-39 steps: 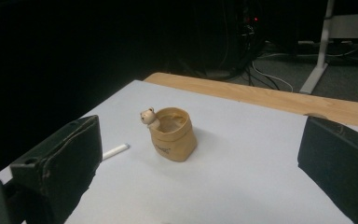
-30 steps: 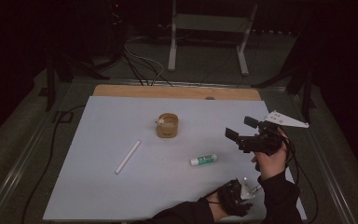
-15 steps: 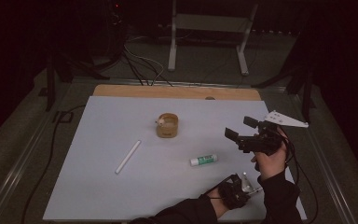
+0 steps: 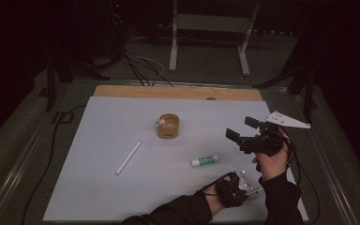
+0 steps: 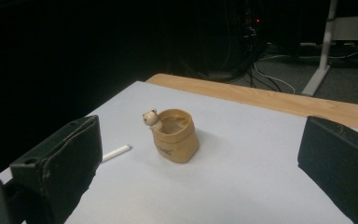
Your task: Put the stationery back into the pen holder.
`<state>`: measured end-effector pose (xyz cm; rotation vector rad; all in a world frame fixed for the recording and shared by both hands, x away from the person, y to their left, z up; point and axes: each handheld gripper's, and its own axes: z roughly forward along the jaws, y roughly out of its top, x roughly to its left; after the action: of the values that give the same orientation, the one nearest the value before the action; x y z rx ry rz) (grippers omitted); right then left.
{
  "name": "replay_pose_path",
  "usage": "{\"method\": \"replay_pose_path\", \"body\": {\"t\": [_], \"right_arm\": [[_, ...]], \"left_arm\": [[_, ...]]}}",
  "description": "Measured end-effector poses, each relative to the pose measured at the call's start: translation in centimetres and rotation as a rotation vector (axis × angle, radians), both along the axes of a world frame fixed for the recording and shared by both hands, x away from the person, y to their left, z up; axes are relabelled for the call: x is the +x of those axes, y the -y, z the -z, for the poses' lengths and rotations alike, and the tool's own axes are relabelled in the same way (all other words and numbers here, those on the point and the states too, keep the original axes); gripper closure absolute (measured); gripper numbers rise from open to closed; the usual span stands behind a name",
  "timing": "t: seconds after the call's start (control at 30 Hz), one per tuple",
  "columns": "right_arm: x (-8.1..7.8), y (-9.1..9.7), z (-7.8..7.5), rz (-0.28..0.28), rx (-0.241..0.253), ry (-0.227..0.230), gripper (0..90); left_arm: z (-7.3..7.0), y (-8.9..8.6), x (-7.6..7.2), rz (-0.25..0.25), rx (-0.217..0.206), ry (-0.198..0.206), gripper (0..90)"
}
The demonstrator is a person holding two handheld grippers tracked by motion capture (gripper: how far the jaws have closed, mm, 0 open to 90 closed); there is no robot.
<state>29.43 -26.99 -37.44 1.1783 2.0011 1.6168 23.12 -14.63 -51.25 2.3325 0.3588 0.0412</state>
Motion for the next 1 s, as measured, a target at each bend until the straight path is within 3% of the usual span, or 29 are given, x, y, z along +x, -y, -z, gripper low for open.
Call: {"method": "replay_pose_path", "body": {"t": [0.17, 0.33, 0.53, 0.67, 0.87, 1.0], "right_arm": [[-0.1, -0.2, 0.0, -0.002, 0.004, 0.011, 0.0], [0.1, -0.4, 0.3, -0.021, 0.008, 0.007, 0.0], [0.5, -1.1, 1.2, -0.040, -0.017, 0.005, 0.0], [0.8, -1.3, 1.9, -0.059, -0.013, 0.030, 0.0], [0.8, -1.4, 2.5, -0.066, 0.019, 0.109, 0.0], [0.7, -1.3, 2.4, -0.100, 0.005, 0.090, 0.0]], "left_arm": [[-0.4, -1.2, 0.2, 0.015, 0.002, -0.004, 81.8], [-0.7, -2.7, 0.4, 0.023, 0.030, 0.000, 81.8], [-0.9, -4.8, 0.7, 0.037, 0.053, 0.003, 81.8], [-1.1, -6.3, 1.0, 0.037, 0.068, 0.014, 81.8], [-1.7, -8.4, 1.3, 0.066, 0.078, 0.028, 81.7], [-2.0, -9.7, 1.7, 0.077, 0.101, 0.046, 81.7]]}}
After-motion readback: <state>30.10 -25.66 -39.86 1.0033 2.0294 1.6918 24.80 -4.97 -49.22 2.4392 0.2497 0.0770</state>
